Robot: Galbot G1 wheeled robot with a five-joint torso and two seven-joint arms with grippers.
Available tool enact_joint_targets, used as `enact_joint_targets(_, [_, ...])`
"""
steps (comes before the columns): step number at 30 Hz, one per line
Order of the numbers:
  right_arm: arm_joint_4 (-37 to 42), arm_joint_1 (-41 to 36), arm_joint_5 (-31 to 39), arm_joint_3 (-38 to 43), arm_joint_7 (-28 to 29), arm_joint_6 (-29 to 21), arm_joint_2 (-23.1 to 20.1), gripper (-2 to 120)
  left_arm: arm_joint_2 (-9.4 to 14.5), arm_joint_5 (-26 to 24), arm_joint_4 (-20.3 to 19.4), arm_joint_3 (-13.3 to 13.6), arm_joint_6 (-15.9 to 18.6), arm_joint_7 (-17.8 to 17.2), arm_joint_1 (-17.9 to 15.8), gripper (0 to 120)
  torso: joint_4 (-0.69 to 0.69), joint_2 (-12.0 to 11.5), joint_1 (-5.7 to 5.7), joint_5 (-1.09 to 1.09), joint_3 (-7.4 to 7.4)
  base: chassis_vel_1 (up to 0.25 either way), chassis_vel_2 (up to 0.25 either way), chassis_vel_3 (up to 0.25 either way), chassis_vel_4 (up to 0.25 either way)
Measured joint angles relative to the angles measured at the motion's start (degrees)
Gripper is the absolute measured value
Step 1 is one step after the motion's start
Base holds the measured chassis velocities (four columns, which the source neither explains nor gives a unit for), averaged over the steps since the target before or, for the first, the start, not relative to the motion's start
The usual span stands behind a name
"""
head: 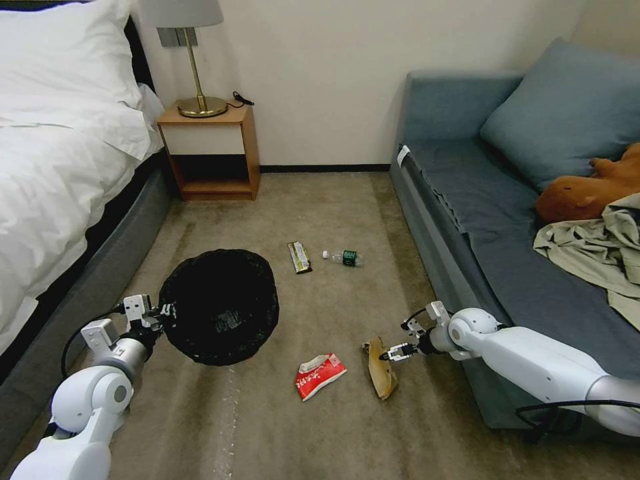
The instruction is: Pick up the trash bin, then pick up the garbage on the floor and place it into the trash bin.
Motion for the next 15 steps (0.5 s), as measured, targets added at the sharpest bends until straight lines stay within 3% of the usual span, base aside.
enact_joint_targets(12, [5.46, 0.96, 0.85, -0.19, -0.18, -0.37, -2.52, 100, 0.36, 0.19, 0.67, -0.42, -0.73, 0.56, 0.17, 3, 0.0, 0.0, 0.0, 0.02, 0.0, 0.0, 0.0, 0.0, 0.0])
enact_joint_targets(15, [10.36, 1.7, 2.92, -0.55, 0.37, -0.7, -5.37, 100, 0.22, 0.41, 1.24, -0.07, -0.92, 0.76, -0.36, 3, -0.01, 0.0, 0.0, 0.01, 0.0, 0.0, 0.0, 0.0, 0.0])
